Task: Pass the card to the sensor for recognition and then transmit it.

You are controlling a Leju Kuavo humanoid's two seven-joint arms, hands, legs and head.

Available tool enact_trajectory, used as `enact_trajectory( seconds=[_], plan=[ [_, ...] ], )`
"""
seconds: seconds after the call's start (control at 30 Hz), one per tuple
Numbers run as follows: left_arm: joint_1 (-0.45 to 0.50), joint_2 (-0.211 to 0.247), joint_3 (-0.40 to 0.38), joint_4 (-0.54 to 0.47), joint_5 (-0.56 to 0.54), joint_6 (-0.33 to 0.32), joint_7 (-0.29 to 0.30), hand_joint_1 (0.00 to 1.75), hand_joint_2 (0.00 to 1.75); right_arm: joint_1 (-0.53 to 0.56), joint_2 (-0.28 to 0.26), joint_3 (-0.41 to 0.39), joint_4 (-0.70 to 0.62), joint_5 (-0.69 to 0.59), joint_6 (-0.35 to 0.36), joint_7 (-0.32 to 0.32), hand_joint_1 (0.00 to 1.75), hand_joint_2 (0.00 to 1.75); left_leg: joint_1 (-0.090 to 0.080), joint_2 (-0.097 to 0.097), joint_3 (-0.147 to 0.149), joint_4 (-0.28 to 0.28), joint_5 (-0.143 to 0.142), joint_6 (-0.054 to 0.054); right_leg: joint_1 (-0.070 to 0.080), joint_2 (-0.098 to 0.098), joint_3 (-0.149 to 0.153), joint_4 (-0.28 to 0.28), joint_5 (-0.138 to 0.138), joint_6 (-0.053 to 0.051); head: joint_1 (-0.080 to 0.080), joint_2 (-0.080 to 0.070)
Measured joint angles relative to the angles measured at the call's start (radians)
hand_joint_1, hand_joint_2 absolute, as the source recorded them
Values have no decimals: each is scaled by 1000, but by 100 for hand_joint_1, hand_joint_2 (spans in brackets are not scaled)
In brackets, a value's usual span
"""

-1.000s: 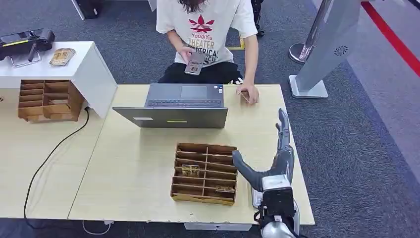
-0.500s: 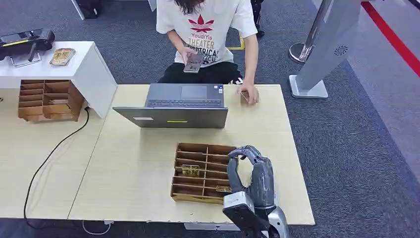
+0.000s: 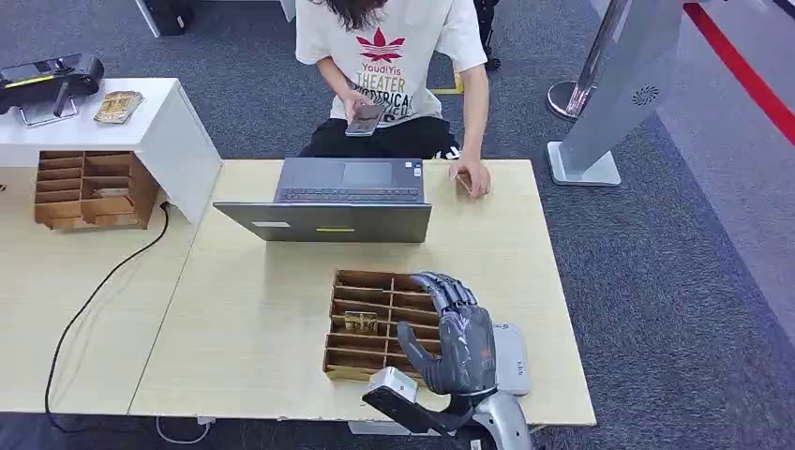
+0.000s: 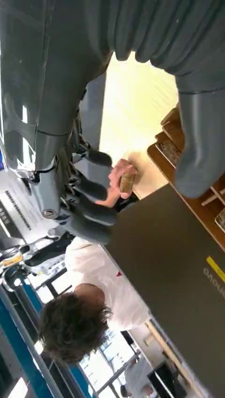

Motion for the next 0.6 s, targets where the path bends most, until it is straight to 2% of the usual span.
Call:
enact_trajectory(
  seconds=[0.23,0.3,0.43,0.53,0.57,0.6],
  plan=[
    [0,2,0,0,-8,-6,2,0,0,-38,-6,5,77,84,-23,46,147,175,0,0,0,0,0,0,0,0,0,0,0,0,0,0],
    [0,2,0,0,-10,-6,3,0,0,-46,-9,5,90,106,-28,60,138,175,0,0,0,0,0,0,0,0,0,0,0,0,0,0],
    [0,2,0,0,-15,-7,3,0,0,-60,-13,4,110,136,-29,76,140,175,0,0,0,0,0,0,0,0,0,0,0,0,0,0],
    [0,2,0,0,-17,-8,3,0,0,-70,-15,4,121,150,-29,82,126,175,0,0,0,0,0,0,0,0,0,0,0,0,0,0],
    [0,2,0,0,-18,-8,3,0,0,-73,-16,3,124,156,-29,87,108,175,0,0,0,0,0,0,0,0,0,0,0,0,0,0],
    [0,2,0,0,-18,-8,3,0,0,-77,-16,3,127,159,-28,90,108,175,0,0,0,0,0,0,0,0,0,0,0,0,0,0]
  ],
)
